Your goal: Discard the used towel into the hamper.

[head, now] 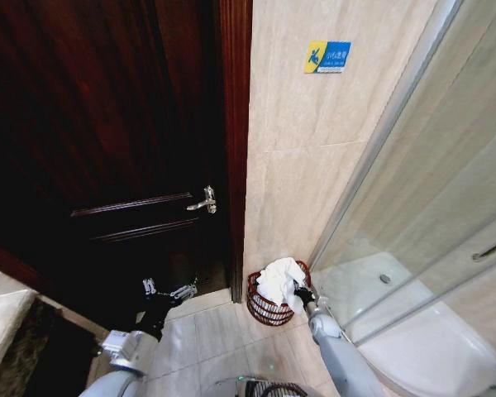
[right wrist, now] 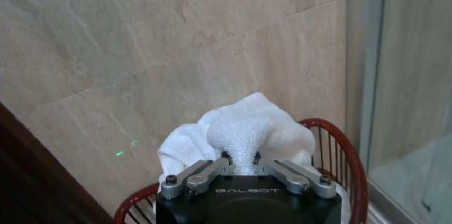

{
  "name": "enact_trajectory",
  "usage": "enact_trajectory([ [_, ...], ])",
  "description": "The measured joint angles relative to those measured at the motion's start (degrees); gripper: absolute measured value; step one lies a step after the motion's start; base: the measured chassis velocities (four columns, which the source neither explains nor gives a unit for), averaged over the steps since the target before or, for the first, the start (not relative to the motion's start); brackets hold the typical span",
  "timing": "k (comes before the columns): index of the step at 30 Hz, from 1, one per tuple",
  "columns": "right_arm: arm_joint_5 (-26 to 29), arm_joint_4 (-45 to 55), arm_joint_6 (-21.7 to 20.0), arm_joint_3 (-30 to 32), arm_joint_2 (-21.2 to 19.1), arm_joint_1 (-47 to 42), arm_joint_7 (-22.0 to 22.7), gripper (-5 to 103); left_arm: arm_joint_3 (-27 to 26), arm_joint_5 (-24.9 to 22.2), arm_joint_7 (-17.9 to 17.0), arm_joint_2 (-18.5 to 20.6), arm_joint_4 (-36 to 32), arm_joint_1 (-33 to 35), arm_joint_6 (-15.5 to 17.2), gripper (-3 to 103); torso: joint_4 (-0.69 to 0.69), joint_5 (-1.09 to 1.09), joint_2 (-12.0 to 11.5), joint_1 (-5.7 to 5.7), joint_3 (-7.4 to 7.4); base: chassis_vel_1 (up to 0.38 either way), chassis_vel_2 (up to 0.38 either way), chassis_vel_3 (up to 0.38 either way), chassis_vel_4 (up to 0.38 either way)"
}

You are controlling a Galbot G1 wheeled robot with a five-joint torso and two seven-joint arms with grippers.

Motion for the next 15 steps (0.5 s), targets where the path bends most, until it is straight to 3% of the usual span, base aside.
enact_trajectory([
  [4,0.1,-0.92,-1.09,-0.66,-0.97,1.21,-1.38,5,0.0,0.0,0.0,0.0,0.0,0.0,0.0,100,0.0,0.0,0.0,-0.01,0.0,0.0,0.0,0.0,0.0],
  [9,-0.53,-4.58,-2.52,-0.8,-1.93,3.56,-5.82,27,0.0,0.0,0.0,0.0,0.0,0.0,0.0,100,0.01,0.0,0.0,-0.02,-0.01,0.0,0.0,0.0,0.0],
  [11,-5.02,-7.59,-0.23,-1.79,-2.12,4.09,-7.47,37,0.0,0.0,0.0,0.0,0.0,0.0,0.0,100,0.0,0.0,0.0,-0.02,-0.01,0.0,0.0,0.0,0.0],
  [12,-5.02,-7.59,-0.23,-1.79,-2.12,4.09,-7.47,37,0.0,0.0,0.0,0.0,0.0,0.0,0.0,100,0.0,0.0,0.0,-0.02,-0.01,0.0,0.0,0.0,0.0],
  [14,-15.07,-12.73,4.34,-0.52,-1.63,5.06,-9.95,48,0.0,0.0,0.0,0.0,0.0,0.0,0.0,100,-0.01,0.02,0.0,-0.01,0.0,0.0,0.0,0.0,0.0],
  [15,-18.09,-14.46,5.6,0.24,-1.33,5.55,-10.61,48,0.0,0.0,0.0,0.0,0.0,0.0,0.0,100,-0.02,-0.01,0.0,-0.01,0.0,0.0,0.0,0.0,0.0],
])
